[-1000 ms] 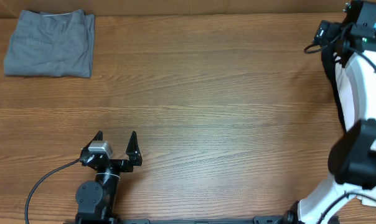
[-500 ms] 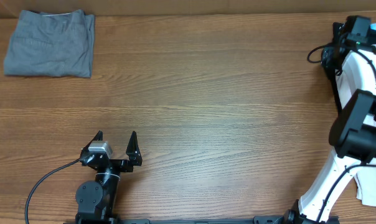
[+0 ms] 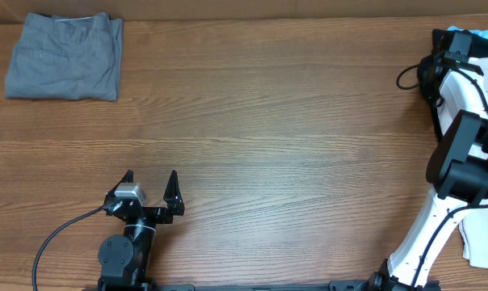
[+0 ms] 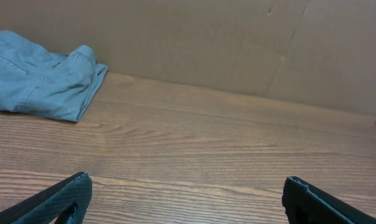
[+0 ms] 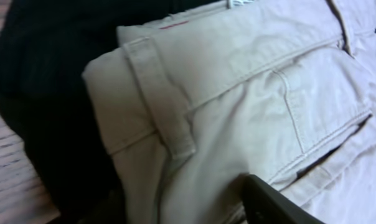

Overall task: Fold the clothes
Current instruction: 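Grasp the top beige pants on the stack with the right gripper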

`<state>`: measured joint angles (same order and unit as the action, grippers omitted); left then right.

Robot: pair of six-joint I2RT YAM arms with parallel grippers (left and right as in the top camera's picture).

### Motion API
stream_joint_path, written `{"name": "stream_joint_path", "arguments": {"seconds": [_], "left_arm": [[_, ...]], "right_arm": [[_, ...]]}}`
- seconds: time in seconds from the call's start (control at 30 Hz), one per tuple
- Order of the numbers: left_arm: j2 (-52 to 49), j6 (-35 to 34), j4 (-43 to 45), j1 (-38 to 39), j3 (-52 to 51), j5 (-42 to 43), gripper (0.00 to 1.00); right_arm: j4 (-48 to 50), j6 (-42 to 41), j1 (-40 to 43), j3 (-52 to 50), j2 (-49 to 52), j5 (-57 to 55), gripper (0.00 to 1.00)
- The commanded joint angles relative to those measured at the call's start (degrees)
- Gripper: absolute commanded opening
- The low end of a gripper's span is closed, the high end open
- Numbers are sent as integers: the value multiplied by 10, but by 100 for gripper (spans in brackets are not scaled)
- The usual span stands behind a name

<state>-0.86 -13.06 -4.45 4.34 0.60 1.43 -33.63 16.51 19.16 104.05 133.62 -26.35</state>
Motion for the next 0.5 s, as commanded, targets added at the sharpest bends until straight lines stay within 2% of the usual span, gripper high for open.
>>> {"name": "stream_joint_path", "arguments": {"seconds": [0.0, 0.17, 0.27, 0.3, 0.33, 0.4, 0.47], "left_arm": [[6, 13, 0, 1, -3, -4, 100], [6, 13, 0, 1, -3, -4, 100], [6, 13, 0, 1, -3, -4, 100], [6, 13, 0, 1, -3, -4, 100], [6, 13, 0, 1, -3, -4, 100], [6, 13, 0, 1, -3, -4, 100], [6, 13, 0, 1, -3, -4, 100]], "right_arm": [[-3, 2, 9, 12, 2, 20, 58], [-3, 2, 9, 11, 2, 51, 61], [-3, 0, 9, 10, 3, 55, 41], [-3, 0, 9, 10, 4, 55, 38], [-4, 0, 9, 10, 5, 54, 38], [-6, 0, 9, 10, 10, 54, 55], [-8, 2, 9, 10, 17, 54, 59]]}}
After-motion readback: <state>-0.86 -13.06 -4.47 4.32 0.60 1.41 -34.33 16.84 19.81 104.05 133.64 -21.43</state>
